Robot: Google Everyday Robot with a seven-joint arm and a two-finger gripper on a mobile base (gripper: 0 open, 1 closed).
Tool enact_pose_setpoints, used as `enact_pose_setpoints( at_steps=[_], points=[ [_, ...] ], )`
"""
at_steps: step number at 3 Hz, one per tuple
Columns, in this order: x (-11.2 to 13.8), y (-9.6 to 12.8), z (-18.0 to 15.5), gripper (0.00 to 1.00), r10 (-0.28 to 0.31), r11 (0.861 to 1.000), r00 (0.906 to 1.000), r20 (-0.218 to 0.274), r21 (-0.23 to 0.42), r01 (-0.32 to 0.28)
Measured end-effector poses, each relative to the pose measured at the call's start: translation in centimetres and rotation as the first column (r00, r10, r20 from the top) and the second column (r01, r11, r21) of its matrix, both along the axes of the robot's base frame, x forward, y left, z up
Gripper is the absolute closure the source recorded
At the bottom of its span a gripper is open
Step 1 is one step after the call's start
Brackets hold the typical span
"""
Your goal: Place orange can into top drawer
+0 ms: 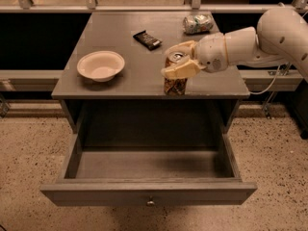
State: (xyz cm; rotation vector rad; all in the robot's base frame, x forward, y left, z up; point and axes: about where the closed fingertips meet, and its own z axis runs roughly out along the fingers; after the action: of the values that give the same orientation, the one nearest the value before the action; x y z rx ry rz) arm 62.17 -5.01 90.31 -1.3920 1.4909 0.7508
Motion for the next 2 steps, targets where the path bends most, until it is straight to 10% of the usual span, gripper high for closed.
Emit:
enact_pose_setpoints(
  at_steps=[1,2],
  points=[
    [-3.5,-0.1,0.9,1.0,0.038,0.999,0.9972,0.064,0.001,-0.038],
    [-11.2,-0.3,2.9,1.0,0.101,0.995,0.9728,0.209,-0.035,-0.096]
  ],
)
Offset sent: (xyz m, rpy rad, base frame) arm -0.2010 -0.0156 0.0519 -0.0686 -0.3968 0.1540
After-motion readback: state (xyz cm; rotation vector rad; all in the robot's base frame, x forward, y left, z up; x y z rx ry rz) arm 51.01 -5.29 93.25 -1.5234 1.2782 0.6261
